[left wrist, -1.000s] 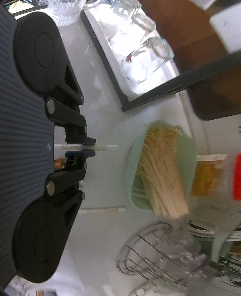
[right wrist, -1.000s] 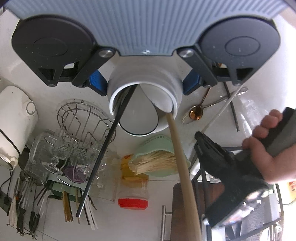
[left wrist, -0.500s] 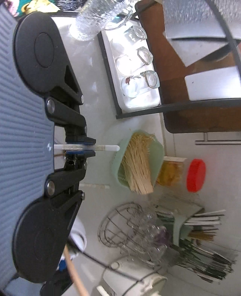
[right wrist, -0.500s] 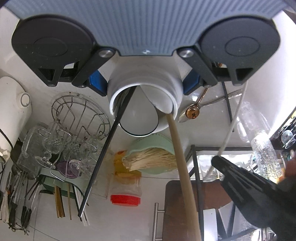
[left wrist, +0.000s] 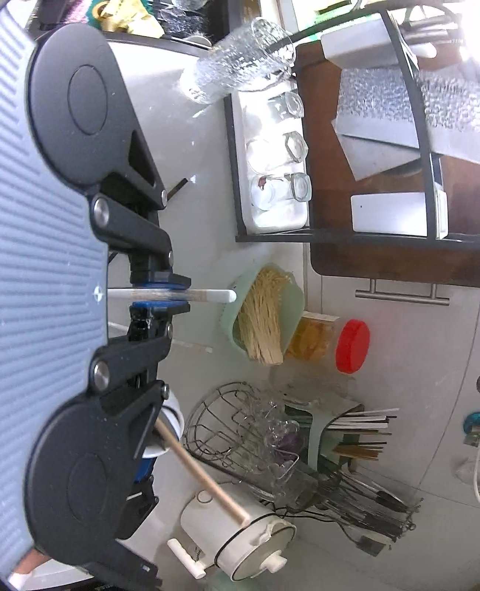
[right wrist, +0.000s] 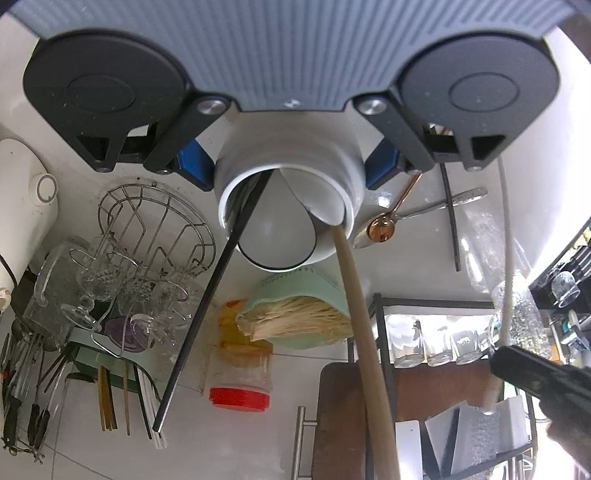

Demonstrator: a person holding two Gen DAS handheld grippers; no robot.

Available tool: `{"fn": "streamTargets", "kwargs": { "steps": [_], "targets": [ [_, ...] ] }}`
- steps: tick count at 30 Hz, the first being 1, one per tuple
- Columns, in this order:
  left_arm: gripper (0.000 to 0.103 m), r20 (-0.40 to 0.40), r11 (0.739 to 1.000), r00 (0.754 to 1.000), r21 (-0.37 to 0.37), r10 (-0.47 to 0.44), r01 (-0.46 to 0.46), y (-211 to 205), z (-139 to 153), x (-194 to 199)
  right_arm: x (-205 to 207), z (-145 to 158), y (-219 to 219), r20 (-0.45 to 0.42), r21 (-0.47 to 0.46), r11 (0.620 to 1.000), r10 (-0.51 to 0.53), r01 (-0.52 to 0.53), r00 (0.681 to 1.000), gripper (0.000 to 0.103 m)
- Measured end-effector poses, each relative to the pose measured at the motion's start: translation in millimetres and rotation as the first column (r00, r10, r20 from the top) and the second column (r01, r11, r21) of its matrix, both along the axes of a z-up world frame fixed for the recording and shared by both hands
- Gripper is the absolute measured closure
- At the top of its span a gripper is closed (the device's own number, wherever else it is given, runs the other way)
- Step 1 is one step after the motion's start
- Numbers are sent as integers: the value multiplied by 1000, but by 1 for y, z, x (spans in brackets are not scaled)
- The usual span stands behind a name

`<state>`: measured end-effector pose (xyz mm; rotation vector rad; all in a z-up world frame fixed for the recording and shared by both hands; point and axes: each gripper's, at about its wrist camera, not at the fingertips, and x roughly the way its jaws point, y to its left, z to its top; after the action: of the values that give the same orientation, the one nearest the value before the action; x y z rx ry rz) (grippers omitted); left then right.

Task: Organize utensils
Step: 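Lift the white chopstick with the left tool and lower it into the mug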

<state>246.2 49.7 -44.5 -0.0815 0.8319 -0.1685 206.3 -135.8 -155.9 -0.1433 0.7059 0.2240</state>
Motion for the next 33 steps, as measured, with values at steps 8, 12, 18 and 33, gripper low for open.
{"fn": "streamTargets", "kwargs": {
  "steps": [8, 12, 18, 33],
  "targets": [
    [96, 39, 1000, 999, -24, 7, -6, -6, 15, -23, 2, 0, -1, -9, -8, 999, 31, -31, 999, 13],
    [96, 44, 999, 999, -34, 8, -6, -5, 18, -30, 0, 0, -2, -3, -5, 999, 41, -41, 999, 13],
    [96, 66, 999, 998, -51, 2, 1, -5, 25, -38, 0, 0, -2, -5, -6, 999, 43, -43, 999, 13],
    [96, 228, 995, 970, -43, -79, 91, -23, 102, -47, -5, 0, 0, 6, -3, 999, 48, -48, 999, 13]
  ]
}}
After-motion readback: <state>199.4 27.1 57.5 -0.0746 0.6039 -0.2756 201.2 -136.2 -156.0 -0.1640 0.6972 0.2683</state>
